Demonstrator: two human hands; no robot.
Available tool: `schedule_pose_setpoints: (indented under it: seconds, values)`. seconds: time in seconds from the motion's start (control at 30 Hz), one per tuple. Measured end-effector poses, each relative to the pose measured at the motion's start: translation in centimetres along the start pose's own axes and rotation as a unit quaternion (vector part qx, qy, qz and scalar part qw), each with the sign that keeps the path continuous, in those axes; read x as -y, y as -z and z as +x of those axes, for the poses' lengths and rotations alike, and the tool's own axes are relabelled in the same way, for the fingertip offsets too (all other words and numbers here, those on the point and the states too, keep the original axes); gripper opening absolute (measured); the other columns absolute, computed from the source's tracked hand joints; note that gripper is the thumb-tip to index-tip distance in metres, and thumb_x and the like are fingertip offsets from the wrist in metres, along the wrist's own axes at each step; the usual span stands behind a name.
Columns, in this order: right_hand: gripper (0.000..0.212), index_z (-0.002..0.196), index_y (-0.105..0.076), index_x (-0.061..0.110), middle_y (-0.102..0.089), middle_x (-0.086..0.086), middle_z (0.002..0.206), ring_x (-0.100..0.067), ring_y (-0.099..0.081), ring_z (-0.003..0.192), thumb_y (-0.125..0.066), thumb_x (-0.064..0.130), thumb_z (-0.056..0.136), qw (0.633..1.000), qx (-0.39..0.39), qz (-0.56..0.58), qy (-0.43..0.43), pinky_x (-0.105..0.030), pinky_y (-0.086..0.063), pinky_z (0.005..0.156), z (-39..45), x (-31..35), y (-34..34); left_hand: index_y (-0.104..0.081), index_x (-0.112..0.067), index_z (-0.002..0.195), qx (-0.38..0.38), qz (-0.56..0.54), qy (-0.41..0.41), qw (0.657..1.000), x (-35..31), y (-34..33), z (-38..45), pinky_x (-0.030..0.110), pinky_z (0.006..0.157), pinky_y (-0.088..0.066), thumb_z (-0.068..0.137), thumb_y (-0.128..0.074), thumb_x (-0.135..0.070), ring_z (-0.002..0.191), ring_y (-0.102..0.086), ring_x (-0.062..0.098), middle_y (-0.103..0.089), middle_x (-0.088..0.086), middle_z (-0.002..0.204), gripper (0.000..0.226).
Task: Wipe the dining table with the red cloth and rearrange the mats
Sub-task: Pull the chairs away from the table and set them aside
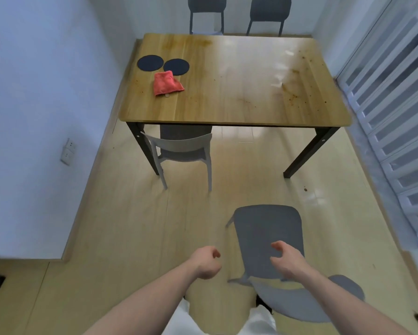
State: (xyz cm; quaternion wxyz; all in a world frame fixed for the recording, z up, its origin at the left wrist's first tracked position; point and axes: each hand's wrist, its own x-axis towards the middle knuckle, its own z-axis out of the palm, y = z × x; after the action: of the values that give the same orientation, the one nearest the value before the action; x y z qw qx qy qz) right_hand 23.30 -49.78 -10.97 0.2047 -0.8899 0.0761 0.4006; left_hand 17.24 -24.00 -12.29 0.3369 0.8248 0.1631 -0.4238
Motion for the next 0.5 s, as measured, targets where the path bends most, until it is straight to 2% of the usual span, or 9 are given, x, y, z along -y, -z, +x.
schedule_pose_setpoints:
  seconds: [0.17, 0.27, 0.33, 0.4, 0.5]
  values:
    - [0.052, 0.142, -0.049, 0.014, -0.057, -0.005, 0.143, -0.023, -0.066, 0.112, -0.056, 0.018, 0.091, 1.0, 0.026, -0.006, -0.007, -0.035, -0.055, 0.093, 1.6, -9.5, 2.6, -0.054, -0.015, 0.142, -0.008, -0.007, 0.068, 0.998, -4.8, -6.5, 0.8, 0.029, 0.109, -0.044, 0.097, -0.055, -0.034, 0.133, -0.054, 0.023, -0.055, 0.004, 0.147, 0.049]
    - [0.051, 0.139, -0.052, 0.014, -0.063, -0.009, 0.135, -0.027, -0.063, 0.118, -0.055, 0.021, 0.088, 0.997, 0.044, -0.048, -0.048, -0.032, -0.051, 0.095, 2.0, -15.3, 4.5, -0.05, -0.014, 0.144, 0.021, -0.003, 0.097, 0.995, -7.7, -11.1, 0.5, 0.032, 0.104, -0.047, 0.097, -0.054, -0.04, 0.128, -0.056, 0.024, -0.056, 0.004, 0.143, 0.053]
    - [0.055, 0.136, -0.053, 0.014, -0.064, -0.011, 0.132, -0.03, -0.062, 0.121, -0.055, 0.032, 0.085, 0.992, 0.049, -0.085, -0.08, -0.033, -0.05, 0.097, 2.5, -18.9, 5.1, -0.047, -0.014, 0.144, 0.047, -0.025, 0.12, 0.991, -9.4, -13.7, -0.2, 0.033, 0.091, -0.051, 0.096, -0.052, -0.038, 0.111, -0.058, 0.023, -0.057, 0.003, 0.128, 0.054]
    - [0.062, 0.133, -0.052, 0.017, -0.064, -0.009, 0.129, -0.03, -0.063, 0.114, -0.05, 0.04, 0.075, 0.987, 0.057, -0.101, -0.113, -0.034, -0.052, 0.091, 3.4, -22.2, 5.5, -0.045, -0.018, 0.142, 0.061, -0.058, 0.132, 0.988, -11.1, -15.7, -0.8, 0.036, 0.084, -0.055, 0.093, -0.049, -0.034, 0.1, -0.055, 0.023, -0.054, 0.002, 0.115, 0.051]
    - [0.053, 0.123, -0.048, 0.032, -0.065, -0.005, 0.128, -0.022, -0.059, 0.096, -0.047, 0.047, 0.072, 0.985, 0.086, -0.091, -0.117, -0.028, -0.05, 0.075, 7.5, -27.3, 3.2, -0.044, -0.021, 0.138, 0.069, -0.102, 0.142, 0.982, -12.1, -17.5, -0.9, 0.038, 0.082, -0.058, 0.09, -0.049, -0.028, 0.091, -0.054, 0.021, -0.054, 0.0, 0.102, 0.048]
